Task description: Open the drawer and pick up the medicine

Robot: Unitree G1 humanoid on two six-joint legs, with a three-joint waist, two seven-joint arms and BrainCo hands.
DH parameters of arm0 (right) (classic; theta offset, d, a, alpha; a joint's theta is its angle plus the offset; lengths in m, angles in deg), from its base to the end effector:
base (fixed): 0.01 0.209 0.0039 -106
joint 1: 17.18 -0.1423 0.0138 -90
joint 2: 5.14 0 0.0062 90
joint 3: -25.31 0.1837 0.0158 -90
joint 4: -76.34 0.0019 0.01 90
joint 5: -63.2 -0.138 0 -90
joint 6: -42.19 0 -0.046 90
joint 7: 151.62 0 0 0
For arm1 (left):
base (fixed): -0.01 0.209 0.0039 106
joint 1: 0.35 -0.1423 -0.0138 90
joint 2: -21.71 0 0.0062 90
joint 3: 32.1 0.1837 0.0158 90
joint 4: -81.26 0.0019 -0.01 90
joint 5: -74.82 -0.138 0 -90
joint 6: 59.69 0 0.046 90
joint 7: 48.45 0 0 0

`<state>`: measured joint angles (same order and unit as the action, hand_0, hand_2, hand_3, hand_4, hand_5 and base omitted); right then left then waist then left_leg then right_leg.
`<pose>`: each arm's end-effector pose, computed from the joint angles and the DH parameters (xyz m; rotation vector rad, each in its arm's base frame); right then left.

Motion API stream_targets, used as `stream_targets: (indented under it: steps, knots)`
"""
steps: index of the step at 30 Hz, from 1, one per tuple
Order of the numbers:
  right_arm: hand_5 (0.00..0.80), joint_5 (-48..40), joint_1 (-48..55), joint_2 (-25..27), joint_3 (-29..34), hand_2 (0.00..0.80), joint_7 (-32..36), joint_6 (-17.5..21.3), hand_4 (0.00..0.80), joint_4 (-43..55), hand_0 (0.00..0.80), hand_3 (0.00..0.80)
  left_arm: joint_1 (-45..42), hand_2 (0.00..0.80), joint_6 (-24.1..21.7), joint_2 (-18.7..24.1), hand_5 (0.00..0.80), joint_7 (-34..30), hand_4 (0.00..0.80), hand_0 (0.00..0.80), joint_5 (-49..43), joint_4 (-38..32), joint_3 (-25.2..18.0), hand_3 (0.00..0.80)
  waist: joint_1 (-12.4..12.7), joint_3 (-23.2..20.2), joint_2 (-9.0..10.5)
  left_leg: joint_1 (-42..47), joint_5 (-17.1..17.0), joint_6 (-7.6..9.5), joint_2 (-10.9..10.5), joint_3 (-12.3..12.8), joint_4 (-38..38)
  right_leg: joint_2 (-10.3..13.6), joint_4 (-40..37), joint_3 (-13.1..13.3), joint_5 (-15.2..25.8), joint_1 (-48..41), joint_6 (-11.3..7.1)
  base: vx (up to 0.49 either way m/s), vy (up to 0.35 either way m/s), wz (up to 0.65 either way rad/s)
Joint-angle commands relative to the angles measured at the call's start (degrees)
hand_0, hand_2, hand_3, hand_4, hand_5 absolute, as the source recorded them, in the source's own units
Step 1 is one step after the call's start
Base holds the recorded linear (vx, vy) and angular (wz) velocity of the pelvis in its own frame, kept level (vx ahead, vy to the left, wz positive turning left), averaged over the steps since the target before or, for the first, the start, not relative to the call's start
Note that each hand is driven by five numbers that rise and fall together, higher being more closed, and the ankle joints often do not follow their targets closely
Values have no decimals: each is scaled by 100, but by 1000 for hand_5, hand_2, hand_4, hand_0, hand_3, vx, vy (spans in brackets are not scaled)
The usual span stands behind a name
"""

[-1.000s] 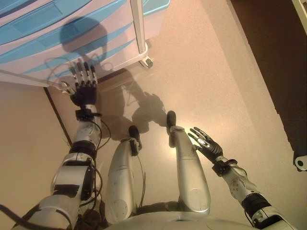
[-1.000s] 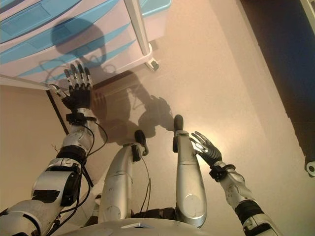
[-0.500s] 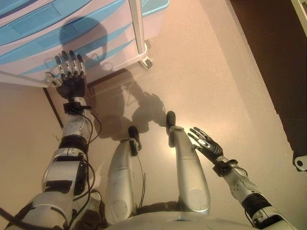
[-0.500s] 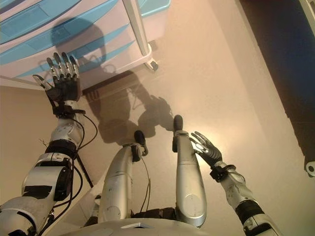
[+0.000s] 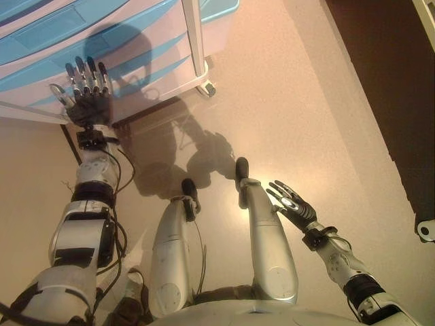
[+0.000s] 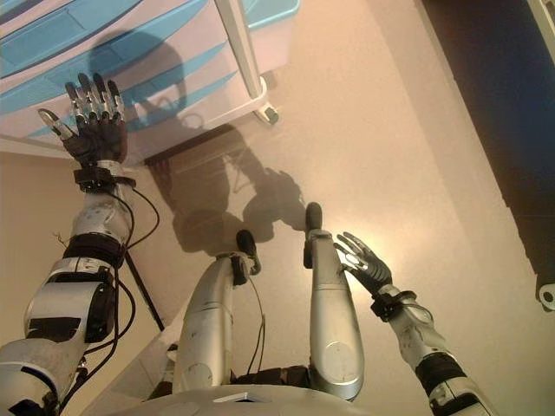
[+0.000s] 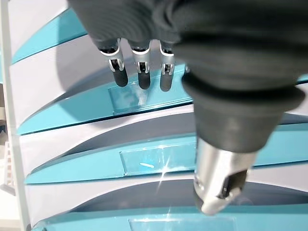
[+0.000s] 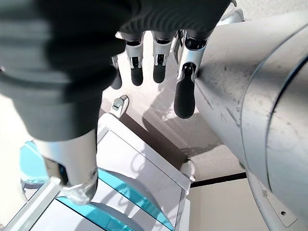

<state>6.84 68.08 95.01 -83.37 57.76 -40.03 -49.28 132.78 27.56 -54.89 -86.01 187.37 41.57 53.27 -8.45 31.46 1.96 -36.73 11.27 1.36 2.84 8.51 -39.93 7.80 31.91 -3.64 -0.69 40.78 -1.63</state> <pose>0.1842 -0.2324 -0.0344 0.4971 0.3555 0.3391 0.3217 0.2731 0.1234 -1.4183 -0.7013 -0.2514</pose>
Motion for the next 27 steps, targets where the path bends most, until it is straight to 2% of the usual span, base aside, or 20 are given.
stream_targets:
  steps: [1,6,14,21,27]
  knots:
    - [0,216,691,-16,-400,0,233,-182,0,-92,0,0,234,0,-154,420,0,-142,0,0,45,75,-147,0,-11,-166,-168,224,21,203,-403,170,885,-303,974,-9,-1225,-53,87,34,24,-1]
    - [0,242,703,31,-382,0,323,-154,0,-156,0,0,440,0,-183,578,0,-166,0,0,45,41,-71,0,-40,-166,-176,193,45,211,-402,182,852,-299,930,22,-1217,-28,97,8,2,-2]
    - [0,261,690,25,-374,0,392,-143,0,-222,0,0,597,0,-198,602,0,-79,0,0,45,-104,99,0,-43,-166,-185,193,53,204,-410,173,838,-292,910,30,-1210,-43,96,2,0,0]
    - [0,425,670,17,-444,0,374,-51,0,-118,0,0,402,0,-80,373,0,-133,0,0,45,-128,297,0,-9,-166,-188,186,-11,178,-449,111,898,-324,978,-15,-1258,-52,111,-20,-46,0]
    - [0,534,567,-9,-632,0,-41,314,0,186,0,0,-178,0,40,-43,0,-248,0,0,-57,-383,657,0,119,-166,-190,288,-132,149,-493,4,1084,-418,1083,-99,-1329,-139,107,-61,-143,5]
